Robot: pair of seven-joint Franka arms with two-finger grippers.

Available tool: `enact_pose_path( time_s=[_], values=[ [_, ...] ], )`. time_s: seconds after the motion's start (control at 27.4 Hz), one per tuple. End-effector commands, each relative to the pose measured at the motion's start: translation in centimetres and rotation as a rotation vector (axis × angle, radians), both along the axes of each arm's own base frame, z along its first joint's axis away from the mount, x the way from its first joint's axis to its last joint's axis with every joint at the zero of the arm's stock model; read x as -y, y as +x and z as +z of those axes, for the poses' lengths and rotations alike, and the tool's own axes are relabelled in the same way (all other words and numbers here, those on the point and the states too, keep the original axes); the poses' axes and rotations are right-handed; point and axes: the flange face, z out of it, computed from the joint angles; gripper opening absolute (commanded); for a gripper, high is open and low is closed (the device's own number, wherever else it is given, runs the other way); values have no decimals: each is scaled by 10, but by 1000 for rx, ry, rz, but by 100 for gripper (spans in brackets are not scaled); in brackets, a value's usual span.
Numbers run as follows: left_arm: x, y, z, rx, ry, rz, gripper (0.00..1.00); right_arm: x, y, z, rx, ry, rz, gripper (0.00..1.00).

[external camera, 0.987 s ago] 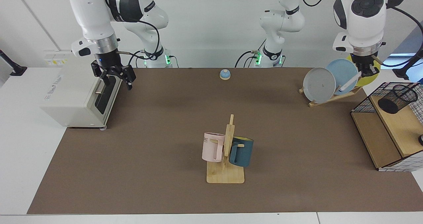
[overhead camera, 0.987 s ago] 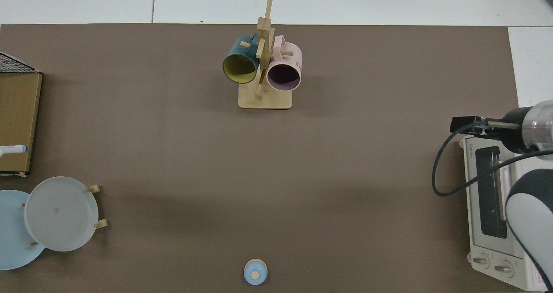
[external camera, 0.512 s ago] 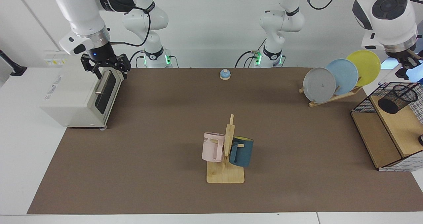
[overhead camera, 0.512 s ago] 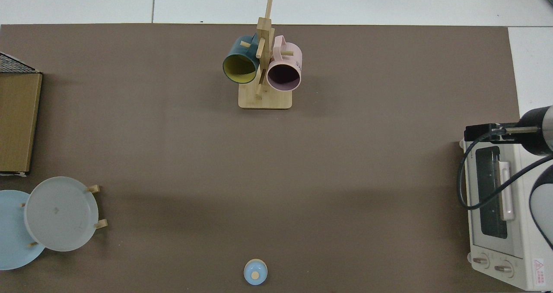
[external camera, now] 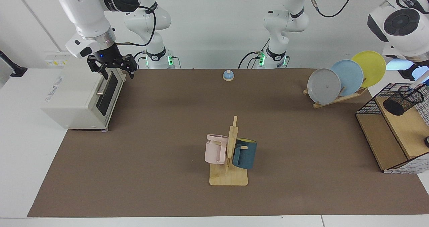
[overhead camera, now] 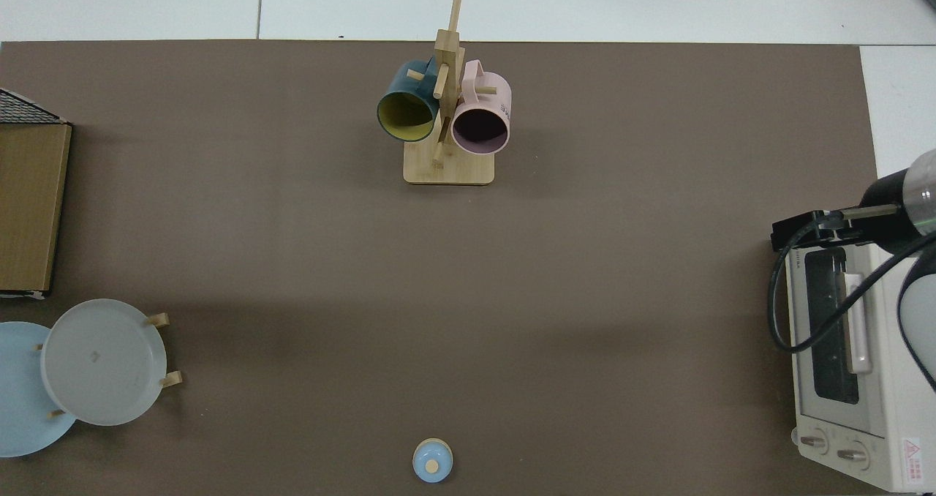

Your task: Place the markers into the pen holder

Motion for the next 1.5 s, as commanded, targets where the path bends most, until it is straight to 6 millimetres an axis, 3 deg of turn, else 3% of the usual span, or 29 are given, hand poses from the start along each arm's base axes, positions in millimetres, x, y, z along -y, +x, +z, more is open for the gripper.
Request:
enact_pose_path(
  time_s=[0.0,0.11,0.33,0.44,0.73,1.02,1.06,1.1,1.13,1.17,1.28,1.46],
  values=[
    [-15,24,-7,-36,52,-14,0,-1,2,4,1,43,-43,100],
    [-32,31,-20,-83,62,4,0,0,5,4,16,43,-59,100],
    [-41,40,-48,-144,71,34,0,0,4,4,16,42,-54,100],
    [-45,43,-53,-151,72,51,0,0,4,4,16,43,-58,100],
    [-41,30,-58,-220,56,153,0,2,5,3,16,45,-68,100],
    [-38,25,-78,-270,8,215,2,3,5,3,16,43,-69,100],
    [-38,24,-78,-273,9,218,9,3,5,3,16,45,-69,100],
    [-38,24,-78,-276,12,220,23,3,5,3,16,45,-69,100],
    [-35,25,-77,-276,17,214,66,4,5,3,16,45,-71,100],
    [-34,25,-78,-278,17,213,100,4,5,3,16,45,-71,100],
    [-32,27,-76,-271,31,214,100,3,5,3,16,45,-69,100],
    [-11,36,-76,-282,72,188,100,4,5,3,16,45,-71,100]
  ],
)
